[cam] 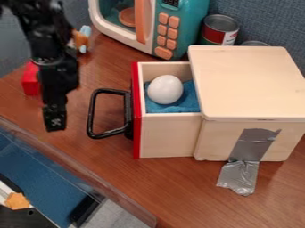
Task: Close the drawer
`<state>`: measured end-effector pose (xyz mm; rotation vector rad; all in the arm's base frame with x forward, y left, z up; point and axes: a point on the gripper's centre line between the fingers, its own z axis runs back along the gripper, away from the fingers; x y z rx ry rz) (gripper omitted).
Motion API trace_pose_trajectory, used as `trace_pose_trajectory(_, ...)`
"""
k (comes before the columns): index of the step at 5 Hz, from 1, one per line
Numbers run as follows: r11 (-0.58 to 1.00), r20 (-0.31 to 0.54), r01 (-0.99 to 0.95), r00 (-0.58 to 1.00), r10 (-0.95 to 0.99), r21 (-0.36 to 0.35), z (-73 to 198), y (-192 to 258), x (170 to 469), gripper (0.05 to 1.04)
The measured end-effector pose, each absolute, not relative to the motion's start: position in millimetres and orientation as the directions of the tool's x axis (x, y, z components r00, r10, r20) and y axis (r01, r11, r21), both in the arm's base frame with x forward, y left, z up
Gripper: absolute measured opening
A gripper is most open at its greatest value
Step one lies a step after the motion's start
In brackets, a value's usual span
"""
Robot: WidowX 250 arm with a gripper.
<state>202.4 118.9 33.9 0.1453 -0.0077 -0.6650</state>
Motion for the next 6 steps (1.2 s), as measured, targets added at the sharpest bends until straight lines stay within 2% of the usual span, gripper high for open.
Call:
trace_pose_trajectory(2, 0.784, -0.05, 0.614, 0.789, -0.613, 0.092, 13.7, 94.6, 210.1, 0.999)
trace_pose_trajectory(6, 0.798, -0.018, 0.599, 0.8, -0.6, 0.06, 5.2, 49.7, 249.2, 0.999)
